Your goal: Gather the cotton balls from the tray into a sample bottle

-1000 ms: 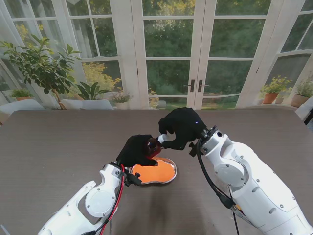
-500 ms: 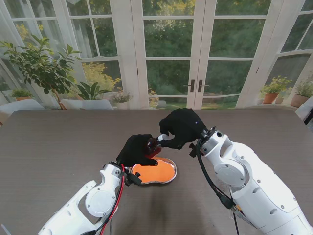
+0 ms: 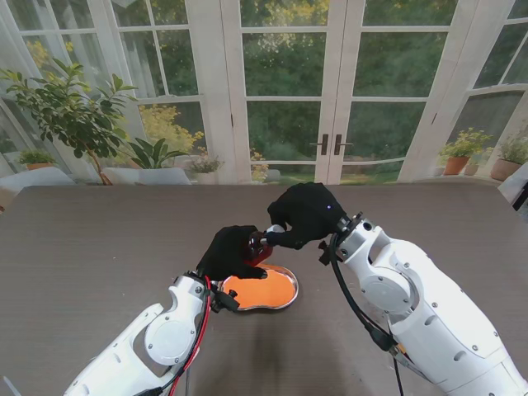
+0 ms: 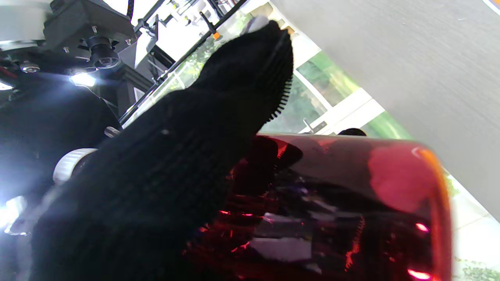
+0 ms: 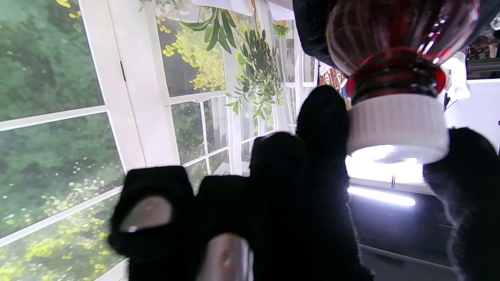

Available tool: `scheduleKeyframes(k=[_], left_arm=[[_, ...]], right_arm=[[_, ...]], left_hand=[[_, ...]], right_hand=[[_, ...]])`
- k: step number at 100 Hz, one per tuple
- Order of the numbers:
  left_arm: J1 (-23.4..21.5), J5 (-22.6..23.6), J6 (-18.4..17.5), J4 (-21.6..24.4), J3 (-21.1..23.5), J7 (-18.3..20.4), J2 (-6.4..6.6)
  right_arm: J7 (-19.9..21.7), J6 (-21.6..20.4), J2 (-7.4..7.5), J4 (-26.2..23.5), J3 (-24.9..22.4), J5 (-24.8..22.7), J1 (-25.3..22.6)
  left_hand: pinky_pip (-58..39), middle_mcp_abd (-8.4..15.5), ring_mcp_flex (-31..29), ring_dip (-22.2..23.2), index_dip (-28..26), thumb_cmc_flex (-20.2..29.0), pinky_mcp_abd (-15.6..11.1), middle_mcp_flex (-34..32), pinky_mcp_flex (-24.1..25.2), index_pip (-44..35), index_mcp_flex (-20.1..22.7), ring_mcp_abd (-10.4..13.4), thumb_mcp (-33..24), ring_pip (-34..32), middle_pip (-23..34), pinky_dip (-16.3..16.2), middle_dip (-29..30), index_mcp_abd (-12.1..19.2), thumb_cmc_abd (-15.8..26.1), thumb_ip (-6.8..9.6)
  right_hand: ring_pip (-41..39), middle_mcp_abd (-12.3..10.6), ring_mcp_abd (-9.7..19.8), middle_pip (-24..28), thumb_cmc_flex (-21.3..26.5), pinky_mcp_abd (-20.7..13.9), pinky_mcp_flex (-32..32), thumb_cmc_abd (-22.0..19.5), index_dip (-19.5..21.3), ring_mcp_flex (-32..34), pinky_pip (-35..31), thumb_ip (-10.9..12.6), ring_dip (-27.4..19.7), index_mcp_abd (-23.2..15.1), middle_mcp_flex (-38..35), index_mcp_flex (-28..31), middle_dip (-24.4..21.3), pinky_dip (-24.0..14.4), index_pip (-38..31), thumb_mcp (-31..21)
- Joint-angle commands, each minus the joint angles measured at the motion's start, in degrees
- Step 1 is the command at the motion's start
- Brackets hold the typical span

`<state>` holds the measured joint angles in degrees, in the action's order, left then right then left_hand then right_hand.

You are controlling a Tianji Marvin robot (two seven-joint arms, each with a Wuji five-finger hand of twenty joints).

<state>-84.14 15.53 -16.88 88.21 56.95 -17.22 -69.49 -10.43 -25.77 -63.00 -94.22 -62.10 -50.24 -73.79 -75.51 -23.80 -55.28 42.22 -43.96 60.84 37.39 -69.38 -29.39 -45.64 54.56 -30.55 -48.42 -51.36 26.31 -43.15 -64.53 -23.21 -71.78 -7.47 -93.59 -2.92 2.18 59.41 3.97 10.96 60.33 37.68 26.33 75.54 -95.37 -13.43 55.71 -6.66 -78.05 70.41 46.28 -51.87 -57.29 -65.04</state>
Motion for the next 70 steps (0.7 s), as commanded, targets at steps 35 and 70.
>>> scheduleKeyframes(k=[35,70], left_arm=[[0.03,-0.13,0.00,0.37,0.02,0.85,-0.47],[-0.27,0.01,0.21,0.68,0.24,0.87,-0.40]], right_arm=[[1.52,0.98,0.27,-1.03,-0.41,-1.82,-0.41],[0.12,-1.39,-0.08,-1.69,-2.93,-0.53,-1.21]], left_hand=[[-1.77,0.22,-1.91,0.19,-1.65,2.90,-1.32,-1.60,-0.01,-7.45,4.34,-4.38,-5.32,-1.25,0.35,-0.23,-1.02,7.39,46.56,0.14],[-1.75,0.14,-1.92,0.21,-1.63,2.96,-1.28,-1.55,0.01,-7.38,4.26,-4.44,-5.28,-1.26,0.31,-0.23,-0.98,7.34,46.57,0.14]], right_hand=[[0.61,0.80,2.61,-10.36,-5.74,0.06,-3.76,-19.91,-3.37,-0.06,-2.75,5.34,-1.68,1.35,-4.30,0.88,-1.27,-1.25,9.39,15.73],[10.50,0.03,3.20,-15.44,-4.81,-2.73,-7.83,-7.57,-1.03,0.10,-0.53,2.95,-6.35,-0.74,7.40,-16.41,1.91,-1.68,19.02,6.74]])
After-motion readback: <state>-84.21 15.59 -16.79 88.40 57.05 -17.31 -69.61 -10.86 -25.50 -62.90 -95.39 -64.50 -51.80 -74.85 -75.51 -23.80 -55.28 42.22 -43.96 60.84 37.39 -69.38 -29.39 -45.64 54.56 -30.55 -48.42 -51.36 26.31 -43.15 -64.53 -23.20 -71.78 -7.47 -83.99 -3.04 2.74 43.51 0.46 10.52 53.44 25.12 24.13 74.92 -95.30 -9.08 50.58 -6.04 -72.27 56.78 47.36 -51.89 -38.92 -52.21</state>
